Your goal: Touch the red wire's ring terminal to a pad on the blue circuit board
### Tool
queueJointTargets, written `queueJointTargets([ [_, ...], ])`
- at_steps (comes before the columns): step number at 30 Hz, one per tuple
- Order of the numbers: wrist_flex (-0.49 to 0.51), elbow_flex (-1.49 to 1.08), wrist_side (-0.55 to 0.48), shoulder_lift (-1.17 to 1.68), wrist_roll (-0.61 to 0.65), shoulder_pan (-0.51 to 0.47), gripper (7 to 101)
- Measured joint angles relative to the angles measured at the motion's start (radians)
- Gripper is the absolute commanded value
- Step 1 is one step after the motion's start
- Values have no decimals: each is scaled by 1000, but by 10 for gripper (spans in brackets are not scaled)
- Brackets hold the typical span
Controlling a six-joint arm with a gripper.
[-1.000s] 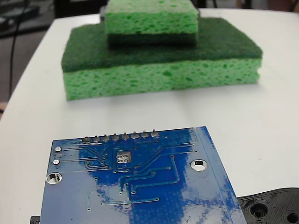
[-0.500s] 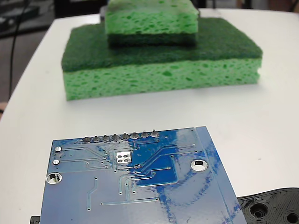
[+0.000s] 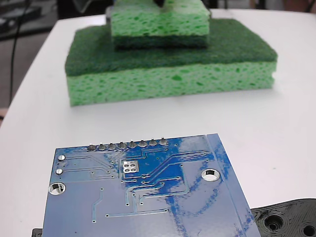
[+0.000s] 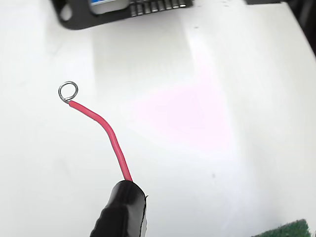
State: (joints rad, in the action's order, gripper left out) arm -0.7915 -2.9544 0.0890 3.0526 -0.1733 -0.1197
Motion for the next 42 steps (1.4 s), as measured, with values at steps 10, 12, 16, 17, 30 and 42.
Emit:
queueJointTargets([
  [10, 11, 6, -18, 0, 51, 48, 1003],
  [12, 11, 5, -37, 0, 71, 49, 1003],
  [16, 8, 2, -81, 0, 103, 54, 1003],
  [17, 8, 0, -94, 0, 109, 52, 1003],
  [30, 6, -17, -187, 0, 164, 60, 1003],
  [42, 9, -31, -58, 0, 114, 124, 1003],
])
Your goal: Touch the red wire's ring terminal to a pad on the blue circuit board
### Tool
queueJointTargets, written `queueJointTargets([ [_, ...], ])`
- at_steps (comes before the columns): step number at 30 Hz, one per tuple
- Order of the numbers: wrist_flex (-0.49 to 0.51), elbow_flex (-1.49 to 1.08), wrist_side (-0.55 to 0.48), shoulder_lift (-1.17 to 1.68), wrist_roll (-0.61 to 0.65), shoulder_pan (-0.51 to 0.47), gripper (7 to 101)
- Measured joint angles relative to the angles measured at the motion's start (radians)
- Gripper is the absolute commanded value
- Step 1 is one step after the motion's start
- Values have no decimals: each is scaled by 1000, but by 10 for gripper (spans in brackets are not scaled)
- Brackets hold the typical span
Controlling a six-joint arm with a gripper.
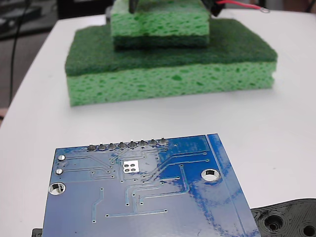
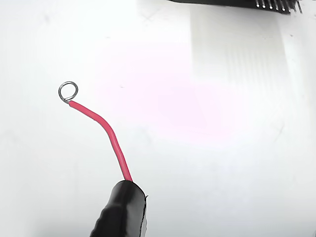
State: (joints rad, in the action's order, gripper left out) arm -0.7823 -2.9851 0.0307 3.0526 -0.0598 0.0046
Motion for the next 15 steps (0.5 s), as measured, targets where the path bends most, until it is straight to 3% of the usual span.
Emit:
queueJointTargets([
  [15, 5, -12, 17, 0, -12, -14, 1003],
])
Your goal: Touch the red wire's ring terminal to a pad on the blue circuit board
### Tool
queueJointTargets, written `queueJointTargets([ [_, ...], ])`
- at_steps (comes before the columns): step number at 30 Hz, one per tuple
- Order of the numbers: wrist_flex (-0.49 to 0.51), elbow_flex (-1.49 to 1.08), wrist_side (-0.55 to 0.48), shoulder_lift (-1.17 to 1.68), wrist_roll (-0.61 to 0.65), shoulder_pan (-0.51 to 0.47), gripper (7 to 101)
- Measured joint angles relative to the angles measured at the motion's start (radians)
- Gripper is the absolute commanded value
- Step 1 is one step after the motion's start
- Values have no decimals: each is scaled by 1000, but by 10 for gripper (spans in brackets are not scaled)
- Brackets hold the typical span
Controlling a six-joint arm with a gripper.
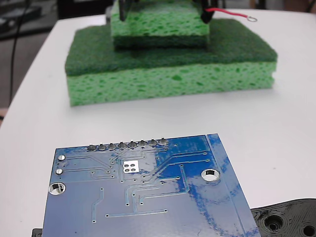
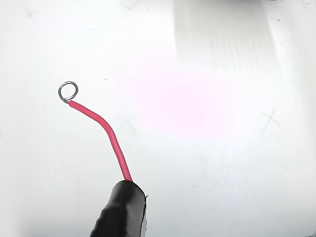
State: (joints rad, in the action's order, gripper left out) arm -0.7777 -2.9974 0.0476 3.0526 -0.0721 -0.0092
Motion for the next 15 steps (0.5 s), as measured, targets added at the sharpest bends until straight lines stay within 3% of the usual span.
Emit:
queueJointTargets([
  [15, 0, 0, 5, 0, -3, 0, 1003],
])
